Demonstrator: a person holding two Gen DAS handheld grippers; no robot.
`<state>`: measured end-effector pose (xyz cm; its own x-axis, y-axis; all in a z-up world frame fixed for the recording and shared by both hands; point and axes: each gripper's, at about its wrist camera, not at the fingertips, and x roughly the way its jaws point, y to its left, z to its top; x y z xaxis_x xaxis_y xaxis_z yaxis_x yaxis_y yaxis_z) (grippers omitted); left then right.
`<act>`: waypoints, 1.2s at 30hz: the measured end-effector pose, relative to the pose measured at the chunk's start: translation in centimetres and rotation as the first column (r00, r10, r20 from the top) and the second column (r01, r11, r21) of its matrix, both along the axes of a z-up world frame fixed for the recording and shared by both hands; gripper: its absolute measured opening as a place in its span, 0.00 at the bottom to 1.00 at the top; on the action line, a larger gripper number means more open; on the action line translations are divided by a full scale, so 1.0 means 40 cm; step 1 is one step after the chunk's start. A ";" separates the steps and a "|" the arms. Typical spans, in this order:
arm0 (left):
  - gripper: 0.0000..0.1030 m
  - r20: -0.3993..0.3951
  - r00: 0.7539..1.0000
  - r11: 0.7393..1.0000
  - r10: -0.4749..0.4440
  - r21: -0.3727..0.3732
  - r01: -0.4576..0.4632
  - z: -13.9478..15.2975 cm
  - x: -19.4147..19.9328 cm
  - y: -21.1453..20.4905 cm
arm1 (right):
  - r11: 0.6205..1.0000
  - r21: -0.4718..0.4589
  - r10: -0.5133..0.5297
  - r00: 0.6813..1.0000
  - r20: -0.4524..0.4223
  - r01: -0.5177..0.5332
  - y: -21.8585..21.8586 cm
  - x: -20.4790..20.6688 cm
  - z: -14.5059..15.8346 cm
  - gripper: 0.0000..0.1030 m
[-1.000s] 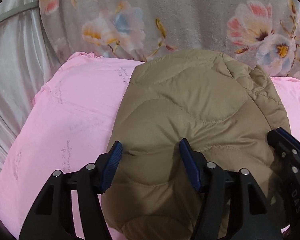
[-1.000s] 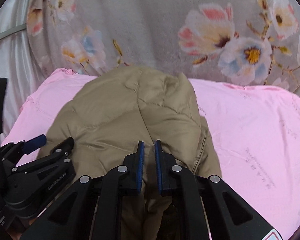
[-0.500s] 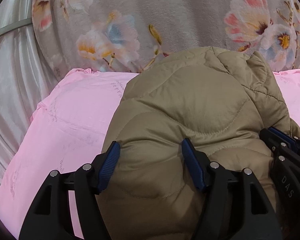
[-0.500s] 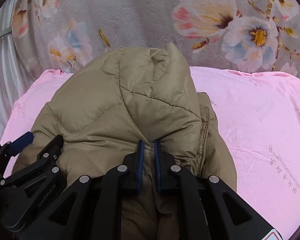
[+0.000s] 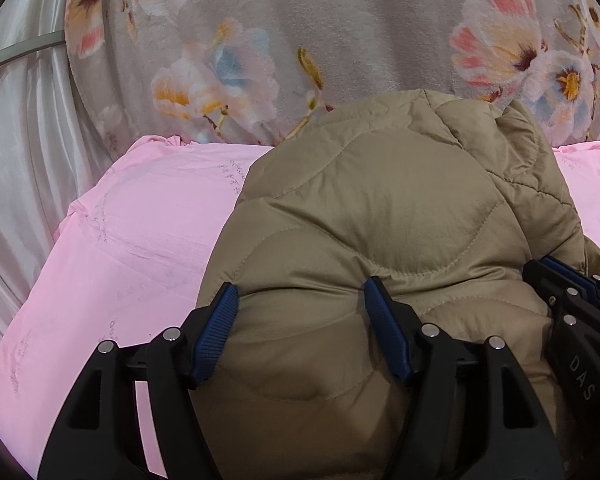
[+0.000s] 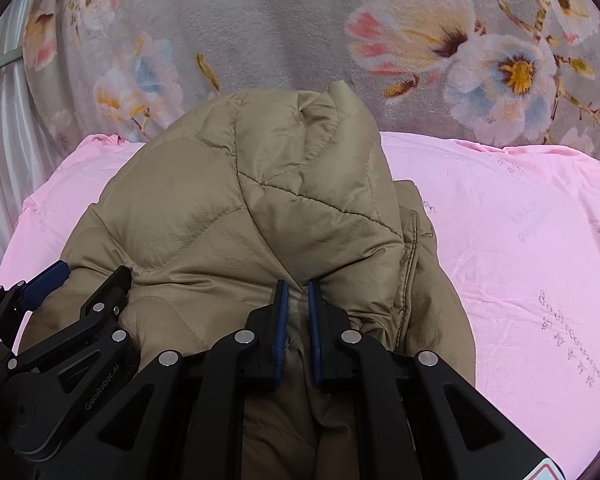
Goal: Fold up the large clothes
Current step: 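Lower the bundle onto the pink sheet and press it flat with both grippers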
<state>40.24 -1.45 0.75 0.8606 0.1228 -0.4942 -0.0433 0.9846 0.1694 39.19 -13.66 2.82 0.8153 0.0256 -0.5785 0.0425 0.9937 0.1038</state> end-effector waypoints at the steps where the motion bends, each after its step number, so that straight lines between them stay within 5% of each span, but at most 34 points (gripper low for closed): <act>1: 0.62 0.000 1.000 1.000 0.000 0.000 0.000 -0.001 0.001 -0.001 | 1.000 -0.001 0.000 1.000 0.000 0.000 0.000 0.000 0.000 0.07; 19: 0.63 0.020 1.000 1.000 0.001 -0.012 -0.001 0.006 -0.010 0.006 | 1.000 -0.008 -0.002 1.000 0.029 0.002 0.004 -0.012 0.005 0.09; 24: 0.86 0.059 0.998 0.998 0.029 -0.050 -0.026 0.020 -0.043 0.019 | 1.000 0.013 -0.008 0.999 0.053 0.007 0.006 -0.071 0.031 0.18; 28: 0.87 0.044 0.999 0.991 0.029 -0.128 -0.023 0.032 -0.110 0.047 | 1.000 0.007 -0.017 0.998 0.065 0.016 0.007 -0.167 0.057 0.26; 31: 0.87 0.026 0.999 0.993 0.025 -0.119 -0.021 0.031 -0.161 0.047 | 0.999 -0.038 -0.038 0.999 0.021 0.039 0.001 -0.203 0.031 0.26; 36: 0.87 0.007 1.000 0.992 0.029 -0.124 -0.028 0.013 -0.209 0.049 | 0.998 0.039 -0.040 0.998 -0.042 0.042 -0.035 -0.220 -0.017 0.26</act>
